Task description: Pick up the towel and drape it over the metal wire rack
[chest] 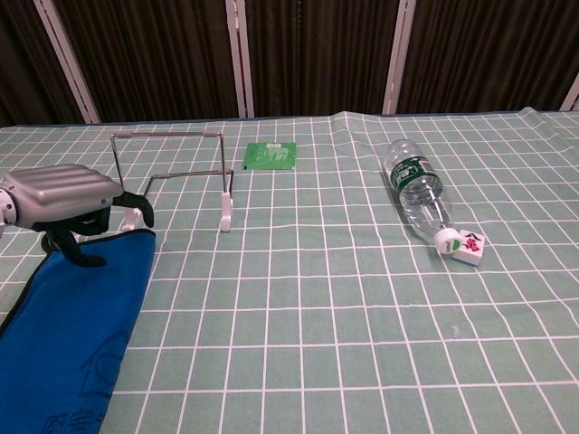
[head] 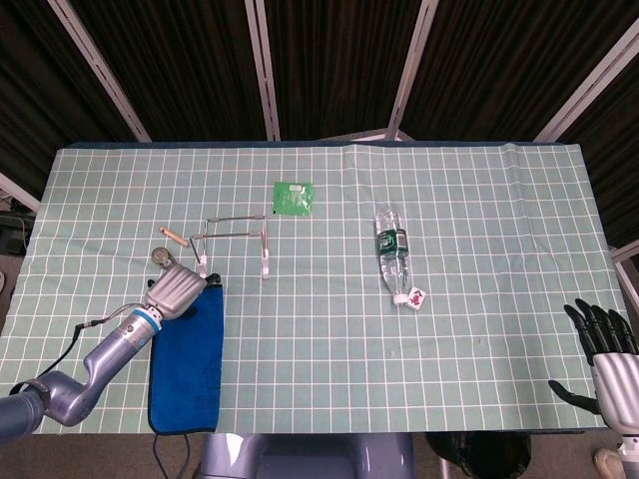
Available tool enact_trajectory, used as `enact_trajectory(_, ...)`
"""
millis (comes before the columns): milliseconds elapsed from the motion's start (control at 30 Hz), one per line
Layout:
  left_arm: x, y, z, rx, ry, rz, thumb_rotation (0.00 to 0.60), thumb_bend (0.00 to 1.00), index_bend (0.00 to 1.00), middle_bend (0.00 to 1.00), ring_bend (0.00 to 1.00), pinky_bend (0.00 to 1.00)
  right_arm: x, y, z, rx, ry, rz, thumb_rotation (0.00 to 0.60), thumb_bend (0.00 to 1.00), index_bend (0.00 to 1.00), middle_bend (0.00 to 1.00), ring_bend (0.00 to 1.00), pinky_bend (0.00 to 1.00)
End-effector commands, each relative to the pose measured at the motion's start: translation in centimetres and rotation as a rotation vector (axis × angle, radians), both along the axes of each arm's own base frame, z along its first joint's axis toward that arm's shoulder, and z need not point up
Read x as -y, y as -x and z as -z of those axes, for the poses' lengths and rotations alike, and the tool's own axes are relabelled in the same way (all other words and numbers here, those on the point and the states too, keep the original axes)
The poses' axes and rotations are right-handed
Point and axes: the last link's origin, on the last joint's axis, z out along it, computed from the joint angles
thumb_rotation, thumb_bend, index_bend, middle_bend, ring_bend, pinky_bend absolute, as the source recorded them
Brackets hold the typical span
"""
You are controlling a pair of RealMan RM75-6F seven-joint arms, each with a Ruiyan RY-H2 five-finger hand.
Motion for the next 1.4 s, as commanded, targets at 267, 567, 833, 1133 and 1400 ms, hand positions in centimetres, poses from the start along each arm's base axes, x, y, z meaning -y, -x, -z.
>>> enact_trajectory(267,-1.2,0.1,0.5,0.013,-0.004,-0.025,0.600,0.30,0.28,0.97,0.99,1.00,0.4,0.3,0.3,-0.007,-0.008,0.017,0.600,0.00,0.00,0.00,0.00,0.00)
enact_trajectory(567,-1.9,-0.8,1.4,0.024,-0.005,-0.006,0.600,0.30,0.31,0.97,0.98,1.00,0.5,0.4,0.4,-0.010,-0.011,0.022,0.600,0.00,0.00,0.00,0.00,0.00)
enact_trajectory(833,-2.3,-1.2,2.0,0.020,-0.005,-0.006,0.600,0.31,0.35,0.97,0.98,1.00,0.6,0.5,0.5,-0.011,-0.013,0.030,0.600,0.00,0.00,0.00,0.00,0.00)
enact_trajectory(1133,-2.4,-1.1,2.8,0.009,0.009,-0.023,0.600,0.36,0.40,0.97,0.98,1.00,0.7,0.6,0.6,-0.012,-0.017,0.036,0.600,0.00,0.00,0.00,0.00,0.00)
enact_trajectory(1400,-2.5,-1.1,3.0,0.010,0.012,-0.032,0.600,0.37,0.45,0.97,0.98,1.00,0.7,0.7,0.6,-0.012,-0.017,0.038,0.600,0.00,0.00,0.00,0.00,0.00)
